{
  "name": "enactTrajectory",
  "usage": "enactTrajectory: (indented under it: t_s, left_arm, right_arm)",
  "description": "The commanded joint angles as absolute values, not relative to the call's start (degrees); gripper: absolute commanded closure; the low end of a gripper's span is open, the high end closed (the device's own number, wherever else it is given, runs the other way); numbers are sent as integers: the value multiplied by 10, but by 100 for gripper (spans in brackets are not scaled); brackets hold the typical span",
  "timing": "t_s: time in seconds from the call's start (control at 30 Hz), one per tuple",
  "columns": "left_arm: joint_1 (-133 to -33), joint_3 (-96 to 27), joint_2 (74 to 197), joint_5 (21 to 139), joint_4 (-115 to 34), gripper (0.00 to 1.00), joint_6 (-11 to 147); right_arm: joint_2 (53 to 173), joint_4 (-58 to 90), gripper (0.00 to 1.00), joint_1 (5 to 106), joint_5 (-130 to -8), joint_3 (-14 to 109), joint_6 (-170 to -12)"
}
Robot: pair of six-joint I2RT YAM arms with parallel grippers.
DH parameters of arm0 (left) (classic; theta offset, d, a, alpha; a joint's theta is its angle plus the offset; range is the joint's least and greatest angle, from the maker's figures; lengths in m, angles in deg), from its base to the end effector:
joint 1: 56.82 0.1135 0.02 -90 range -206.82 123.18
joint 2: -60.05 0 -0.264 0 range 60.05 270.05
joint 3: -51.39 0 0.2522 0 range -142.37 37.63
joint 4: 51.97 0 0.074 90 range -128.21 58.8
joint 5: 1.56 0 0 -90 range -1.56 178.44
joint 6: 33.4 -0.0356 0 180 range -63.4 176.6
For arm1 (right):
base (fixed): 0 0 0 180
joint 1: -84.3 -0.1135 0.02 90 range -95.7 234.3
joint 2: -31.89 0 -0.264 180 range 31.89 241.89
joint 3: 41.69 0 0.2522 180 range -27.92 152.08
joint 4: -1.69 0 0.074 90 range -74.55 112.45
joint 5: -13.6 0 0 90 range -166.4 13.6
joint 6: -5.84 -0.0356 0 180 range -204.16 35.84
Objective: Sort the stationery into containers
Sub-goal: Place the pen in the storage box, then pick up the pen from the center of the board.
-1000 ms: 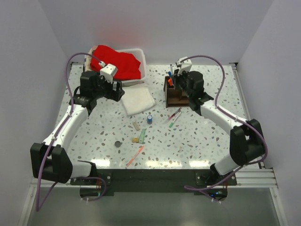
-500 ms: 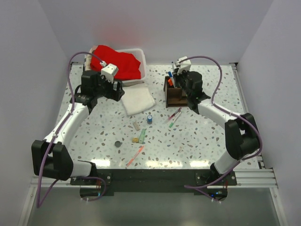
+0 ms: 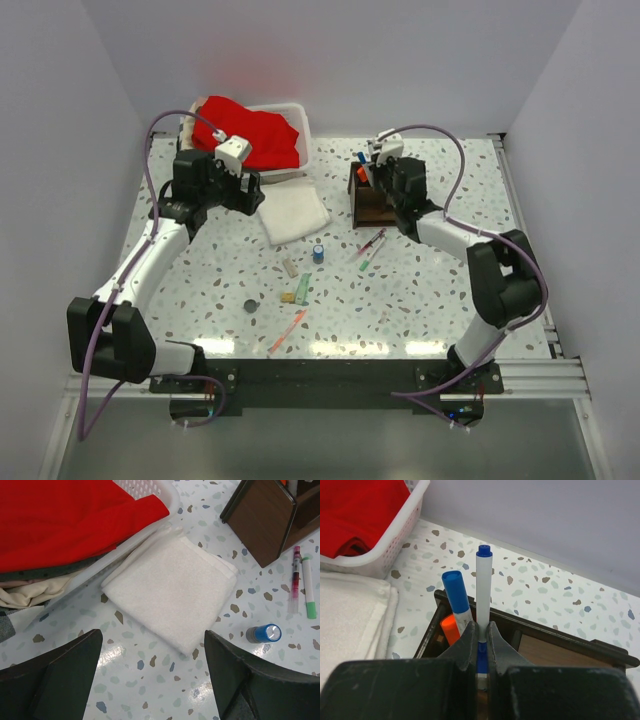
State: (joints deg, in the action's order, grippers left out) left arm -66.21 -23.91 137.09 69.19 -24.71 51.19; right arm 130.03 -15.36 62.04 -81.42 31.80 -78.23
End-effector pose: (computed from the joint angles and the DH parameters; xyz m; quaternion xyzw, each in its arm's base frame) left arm 0.3010 -0.0617 0.3109 0.1936 0.8315 -0.1614 0.4951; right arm 0.3668 0.1468 0.2552 -0.1551 0.7361 0.0608 0.6561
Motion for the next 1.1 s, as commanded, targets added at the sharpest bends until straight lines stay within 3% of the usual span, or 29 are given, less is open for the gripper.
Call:
enactTrajectory:
  t_s: [0.0, 0.07, 0.1, 0.2, 0.67, 0.9, 1.07]
  left_arm:
    - [-660, -251, 1366, 695, -251, 12, 504]
    - [-660, -250, 1364, 695, -251, 12, 503]
    - [-660, -250, 1363, 695, -251, 12, 503]
    - [-660, -249, 1362, 697, -253, 12, 503]
    - [-660, -216, 1337, 691, -284, 12, 518]
    - [-660, -178, 1312, 673, -297, 12, 536]
    - [-660, -167, 1290, 680, -283, 12, 528]
  right_arm:
    - [1306, -204, 100, 623, -827, 313, -774]
    - [1302, -199, 84, 622, -833, 309, -777]
    - [1299, -195, 69, 623, -834, 307, -777]
    - [1281, -183, 58, 622, -840, 300, -777]
    - [1067, -18, 50, 623, -850, 317, -837]
    - [1086, 292, 44, 629, -790, 342, -1051]
    - [1123, 352, 44, 630, -743, 276, -1210]
